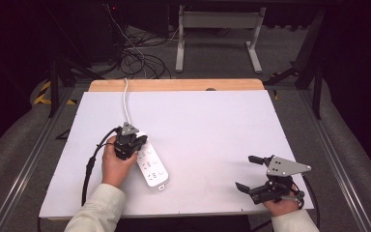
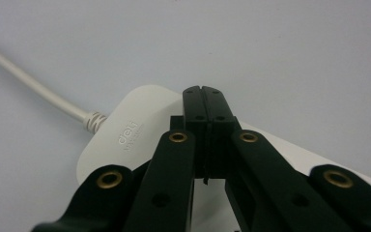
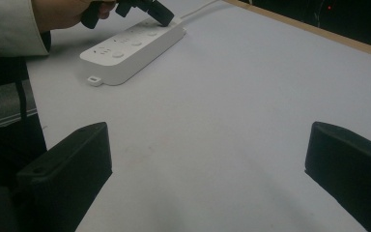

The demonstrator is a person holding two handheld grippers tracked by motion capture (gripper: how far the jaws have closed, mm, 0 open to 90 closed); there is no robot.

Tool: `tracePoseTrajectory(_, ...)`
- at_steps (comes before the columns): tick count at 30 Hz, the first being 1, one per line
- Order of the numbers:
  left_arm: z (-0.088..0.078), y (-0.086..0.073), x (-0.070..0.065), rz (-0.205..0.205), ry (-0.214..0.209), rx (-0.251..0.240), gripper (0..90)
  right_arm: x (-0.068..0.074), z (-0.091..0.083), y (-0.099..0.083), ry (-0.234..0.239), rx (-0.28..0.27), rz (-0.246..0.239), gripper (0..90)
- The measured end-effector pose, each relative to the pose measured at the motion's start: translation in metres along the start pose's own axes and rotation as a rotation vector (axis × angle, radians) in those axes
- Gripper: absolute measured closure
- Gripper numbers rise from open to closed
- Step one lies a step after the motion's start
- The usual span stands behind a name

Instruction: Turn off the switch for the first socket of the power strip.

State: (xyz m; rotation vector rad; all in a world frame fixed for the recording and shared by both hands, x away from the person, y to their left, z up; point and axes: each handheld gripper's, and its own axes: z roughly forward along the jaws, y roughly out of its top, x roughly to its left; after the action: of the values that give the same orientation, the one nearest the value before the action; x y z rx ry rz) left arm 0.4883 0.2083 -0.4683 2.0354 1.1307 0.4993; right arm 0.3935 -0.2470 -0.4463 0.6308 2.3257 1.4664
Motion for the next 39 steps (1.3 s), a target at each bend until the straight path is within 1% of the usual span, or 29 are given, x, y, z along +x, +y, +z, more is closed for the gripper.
tracePoseTrajectory(1,0.000,-0.001,0.001,-0.002,-0.006,-0.004,90.0,0.000,0.000,0.000,0.000,0.001,0.001,2.8)
tracePoseTrajectory(6,0.000,-0.001,0.001,0.000,-0.005,-0.008,90.0,0.000,0.000,0.000,0.000,0.001,0.001,2.8)
tracePoseTrajectory(9,0.000,-0.002,0.001,-0.014,-0.011,-0.013,90.0,0.000,0.000,0.000,0.001,0.001,0.002,2.8)
tracePoseTrajectory(12,0.000,-0.002,0.002,-0.021,-0.016,-0.010,90.0,0.000,0.000,0.000,0.001,0.002,0.001,2.8)
tracePoseTrajectory(16,-0.001,-0.002,0.002,-0.020,-0.016,-0.001,90.0,0.001,0.001,0.000,0.002,0.001,0.001,2.8)
tracePoseTrajectory(18,-0.002,-0.002,0.002,-0.024,0.002,0.012,90.0,0.001,0.001,0.000,0.001,0.004,0.000,2.8)
tracePoseTrajectory(21,-0.002,-0.002,0.004,-0.032,-0.007,0.007,90.0,0.001,0.001,0.000,0.002,0.004,0.000,2.8)
tracePoseTrajectory(22,-0.003,-0.002,0.003,-0.026,-0.004,0.006,90.0,0.001,0.001,0.000,0.002,0.007,-0.002,2.8)
tracePoseTrajectory(23,-0.003,-0.002,0.001,-0.024,0.008,0.008,90.0,0.001,0.001,0.000,0.002,0.007,-0.002,2.8)
tracePoseTrajectory(24,-0.008,-0.001,-0.002,-0.024,0.013,0.006,90.0,0.001,0.001,0.000,0.000,0.004,-0.002,2.8)
tracePoseTrajectory(25,-0.009,0.001,-0.003,-0.025,-0.004,-0.004,90.0,0.001,0.001,0.000,0.000,0.003,-0.001,2.8)
tracePoseTrajectory(28,-0.021,0.009,-0.008,-0.016,-0.027,-0.060,90.0,-0.001,0.001,0.000,-0.002,0.004,0.002,2.8)
tracePoseTrajectory(30,-0.028,0.013,-0.011,-0.005,-0.041,-0.074,90.0,-0.001,0.001,-0.001,-0.003,0.006,0.002,2.8)
tracePoseTrajectory(31,-0.028,0.013,-0.011,-0.005,-0.041,-0.074,90.0,-0.001,0.001,-0.001,-0.003,0.006,0.002,2.8)
tracePoseTrajectory(32,-0.031,0.014,-0.012,0.007,-0.039,-0.073,90.0,-0.001,0.002,-0.001,-0.003,0.008,0.006,2.8)
tracePoseTrajectory(33,-0.032,0.015,-0.012,0.010,-0.042,-0.072,90.0,-0.001,0.002,-0.001,-0.002,0.009,0.006,2.8)
tracePoseTrajectory(35,-0.032,0.014,-0.013,0.013,-0.045,-0.063,90.0,-0.001,0.002,-0.001,-0.002,0.009,0.005,2.8)
tracePoseTrajectory(36,-0.032,0.014,-0.013,0.004,-0.046,-0.061,90.0,-0.001,0.002,-0.001,-0.003,0.010,0.003,2.8)
tracePoseTrajectory(37,-0.033,0.014,-0.013,0.004,-0.046,-0.060,90.0,-0.001,0.001,-0.001,-0.004,0.009,0.001,2.8)
tracePoseTrajectory(39,-0.036,0.016,-0.013,0.015,-0.038,-0.066,90.0,-0.001,0.001,-0.001,-0.004,0.006,0.003,2.8)
